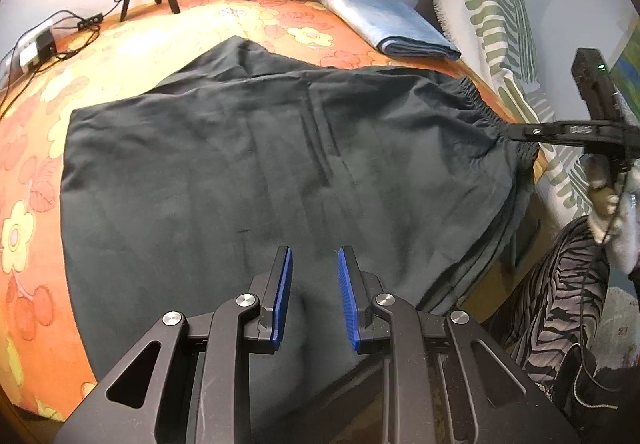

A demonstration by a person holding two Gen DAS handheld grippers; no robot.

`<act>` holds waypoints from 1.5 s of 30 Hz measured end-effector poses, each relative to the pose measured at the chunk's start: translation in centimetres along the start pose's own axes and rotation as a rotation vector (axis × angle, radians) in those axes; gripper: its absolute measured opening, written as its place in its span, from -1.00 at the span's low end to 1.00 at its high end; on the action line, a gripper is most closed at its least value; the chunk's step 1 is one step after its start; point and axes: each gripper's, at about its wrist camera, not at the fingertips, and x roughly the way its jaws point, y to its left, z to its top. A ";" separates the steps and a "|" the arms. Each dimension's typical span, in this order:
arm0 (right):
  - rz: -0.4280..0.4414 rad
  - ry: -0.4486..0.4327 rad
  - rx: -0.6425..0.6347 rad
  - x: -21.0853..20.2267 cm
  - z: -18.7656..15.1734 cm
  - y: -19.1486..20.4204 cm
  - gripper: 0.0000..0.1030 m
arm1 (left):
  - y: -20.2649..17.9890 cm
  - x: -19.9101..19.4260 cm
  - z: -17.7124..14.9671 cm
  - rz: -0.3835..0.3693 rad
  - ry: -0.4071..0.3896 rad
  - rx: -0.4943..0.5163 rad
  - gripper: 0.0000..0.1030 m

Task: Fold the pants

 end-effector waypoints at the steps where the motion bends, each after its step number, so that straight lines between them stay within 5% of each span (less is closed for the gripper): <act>1: 0.014 -0.001 -0.005 -0.6 -0.2 0.0 -0.80 | -0.1 -0.1 0.0 -0.001 -0.002 0.004 -0.58; 5: -0.115 0.016 -0.052 -0.8 -1.2 -0.6 -0.79 | -0.5 0.1 0.3 -0.004 -0.001 0.020 -0.58; 7: -0.114 0.028 -0.035 -0.4 -1.1 -1.1 -0.71 | -0.6 0.2 0.4 -0.002 0.001 0.024 -0.58; 10: -0.134 -0.055 -0.068 -1.5 -0.4 -0.2 -0.43 | -0.7 0.4 0.2 0.002 0.006 0.025 -0.58; 13: -0.097 -0.133 -0.175 -2.1 0.7 2.9 -0.43 | -0.4 0.8 0.0 0.009 0.021 0.011 -0.58; 18: -0.057 -0.073 -0.291 1.5 2.8 6.2 -0.43 | 0.3 0.9 -0.6 0.019 0.031 -0.012 -0.58; 22: -0.171 -0.034 -0.305 4.9 4.2 5.0 -0.43 | 1.4 0.4 -1.2 0.014 0.025 -0.047 -0.58; 28: -0.213 -0.025 -0.234 5.8 5.9 3.0 -0.43 | 4.2 -3.4 -2.7 0.018 -0.064 -0.168 -0.58; 33: -0.105 -0.054 -0.235 3.5 6.8 6.1 -0.15 | 7.7 -6.7 -5.6 0.031 -0.132 -0.324 -0.58; 36: -0.027 -0.050 -0.294 2.8 7.2 10.4 -0.13 | 9.0 -7.1 -7.0 0.057 -0.130 -0.376 -0.17; 45: 0.180 0.072 -0.478 6.6 6.3 25.9 -0.04 | 10.7 -7.0 -9.1 0.052 -0.109 -0.447 -0.17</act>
